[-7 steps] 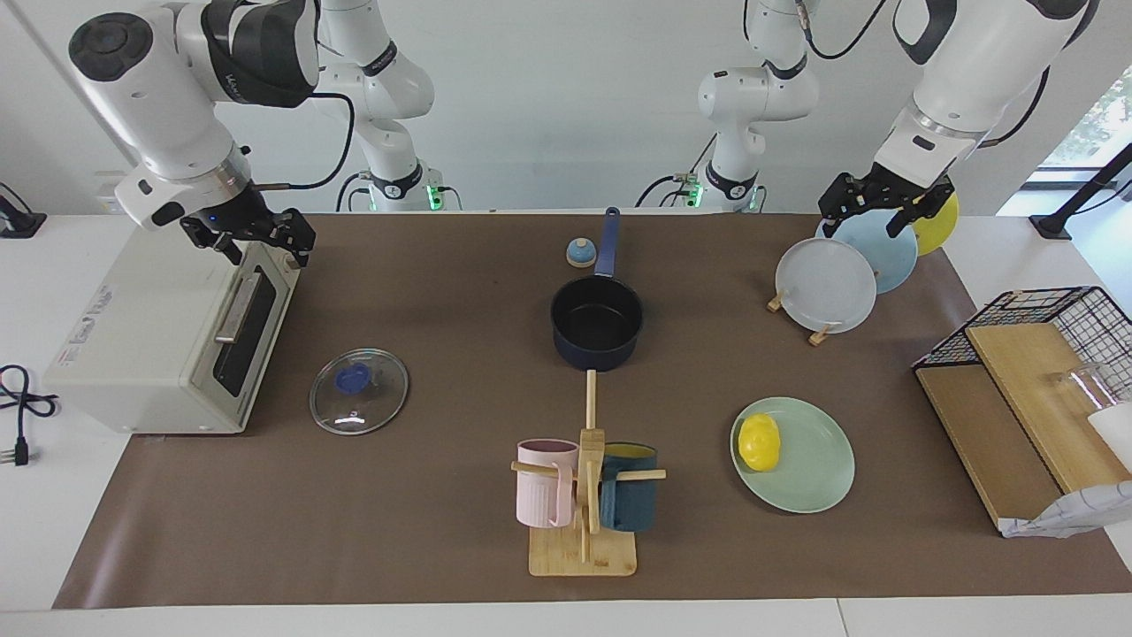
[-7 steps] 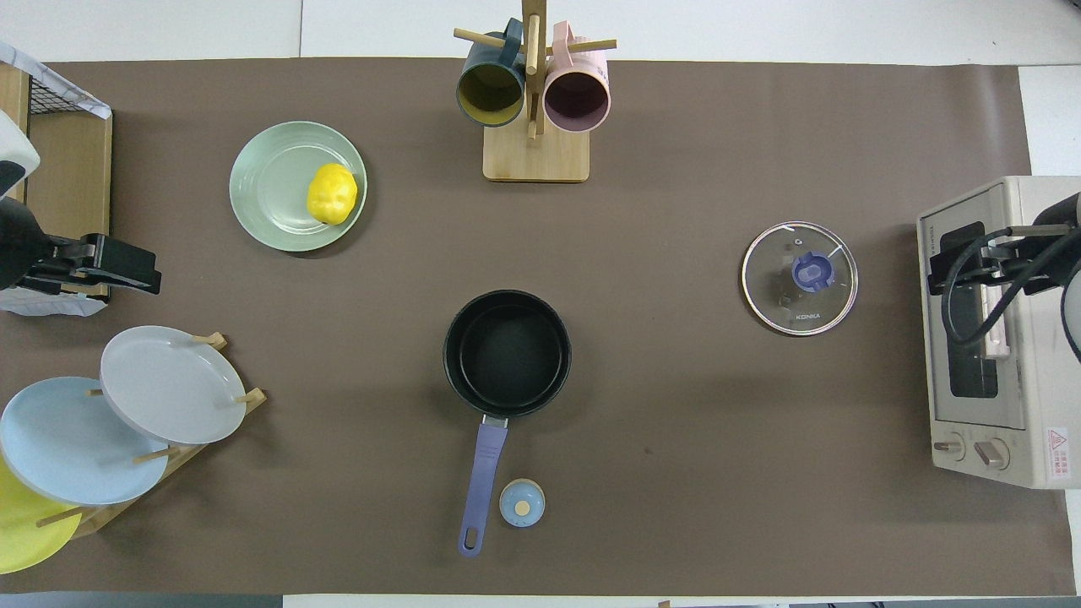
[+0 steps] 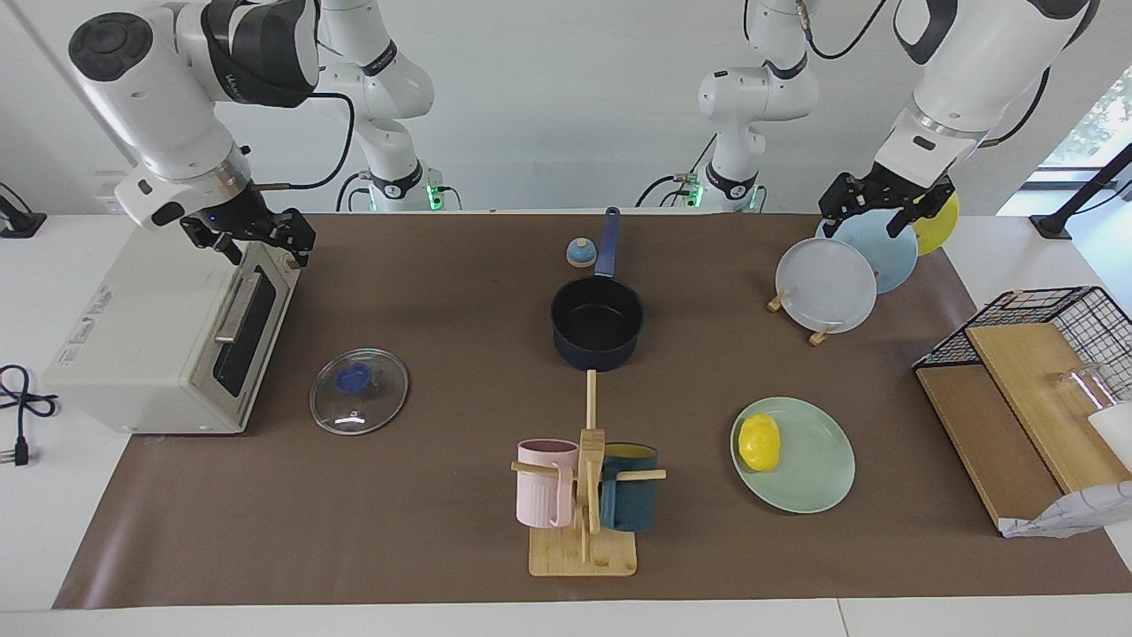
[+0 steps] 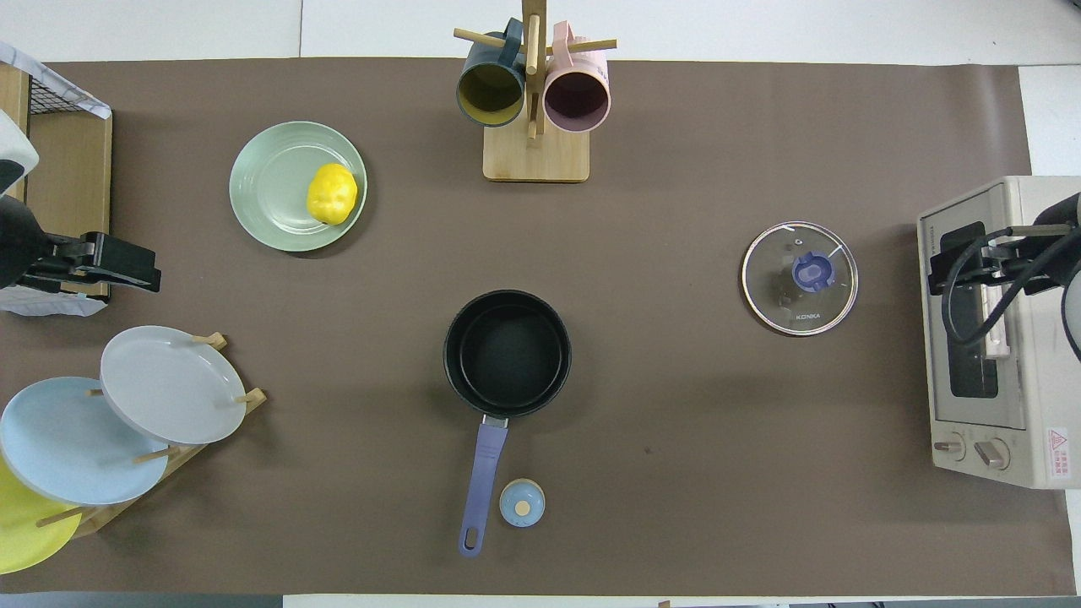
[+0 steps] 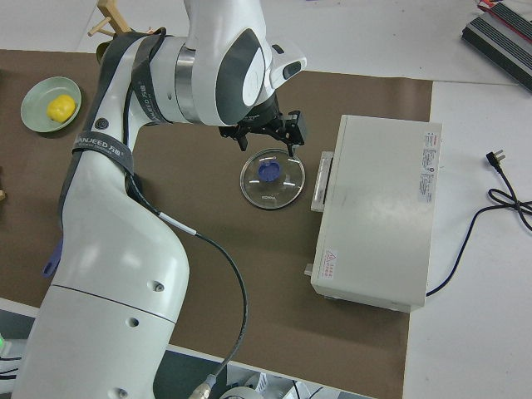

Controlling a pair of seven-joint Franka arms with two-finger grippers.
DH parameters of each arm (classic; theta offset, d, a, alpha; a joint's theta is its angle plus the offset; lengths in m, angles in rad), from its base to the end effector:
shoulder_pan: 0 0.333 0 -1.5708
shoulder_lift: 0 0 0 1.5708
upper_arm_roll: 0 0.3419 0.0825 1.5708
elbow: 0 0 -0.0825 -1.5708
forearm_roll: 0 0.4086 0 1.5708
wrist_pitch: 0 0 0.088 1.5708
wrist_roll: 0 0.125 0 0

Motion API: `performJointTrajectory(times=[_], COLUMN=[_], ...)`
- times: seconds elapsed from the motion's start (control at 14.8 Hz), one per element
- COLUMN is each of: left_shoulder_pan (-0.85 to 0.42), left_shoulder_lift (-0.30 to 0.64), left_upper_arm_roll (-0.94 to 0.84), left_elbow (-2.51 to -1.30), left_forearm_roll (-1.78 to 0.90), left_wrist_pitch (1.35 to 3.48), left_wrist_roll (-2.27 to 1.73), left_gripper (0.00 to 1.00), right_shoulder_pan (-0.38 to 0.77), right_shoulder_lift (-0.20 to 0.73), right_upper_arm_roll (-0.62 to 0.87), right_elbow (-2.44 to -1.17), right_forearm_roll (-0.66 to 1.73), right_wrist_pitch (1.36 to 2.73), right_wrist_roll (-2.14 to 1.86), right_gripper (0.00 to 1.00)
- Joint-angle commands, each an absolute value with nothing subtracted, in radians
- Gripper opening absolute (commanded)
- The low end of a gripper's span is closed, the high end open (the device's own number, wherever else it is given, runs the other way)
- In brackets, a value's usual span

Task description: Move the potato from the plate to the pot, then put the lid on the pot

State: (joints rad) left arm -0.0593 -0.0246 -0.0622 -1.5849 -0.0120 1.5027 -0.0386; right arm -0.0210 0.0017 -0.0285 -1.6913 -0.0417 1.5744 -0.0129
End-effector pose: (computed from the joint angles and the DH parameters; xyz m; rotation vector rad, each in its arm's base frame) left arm 0.5581 -0.0702 0.6337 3.1317 -0.1305 -0.0914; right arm 0.5703 -0.0334 0.5724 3.0976 -0.0526 -0.1859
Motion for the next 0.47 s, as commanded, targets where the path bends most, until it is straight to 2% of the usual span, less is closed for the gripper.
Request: performJointTrajectory(times=[0.0,0.2,0.27,0.41], left_shoulder_pan=[-0.049,-0.052,-0.058,-0.064], left_shoulder_lift=[-0.028,-0.014,0.014,0.127], left_upper_arm_roll=[-0.069,-0.069,-0.068,-0.074], left_elbow=[-1.586,-1.582,-1.572,-1.492], left_forearm_roll=[-0.012,-0.021,-0.025,-0.04], left_wrist_pitch=[1.525,1.546,1.555,1.566], left_wrist_roll=[-0.044,-0.046,-0.046,-0.046], left_gripper=[1.0,1.0,1.0,1.0], right_shoulder_pan=[-0.034,-0.034,-0.034,-0.034], right_shoulder_lift=[0.002,0.003,0.002,0.002], right_upper_arm_roll=[-0.023,-0.023,-0.023,-0.023], right_elbow=[-1.684,-1.684,-1.684,-1.684], right_forearm_roll=[-0.018,-0.018,-0.018,-0.018], right_wrist_pitch=[1.566,1.566,1.566,1.566], right_wrist_roll=[-0.003,-0.003,-0.003,-0.003], right_gripper=[1.0,1.0,1.0,1.0])
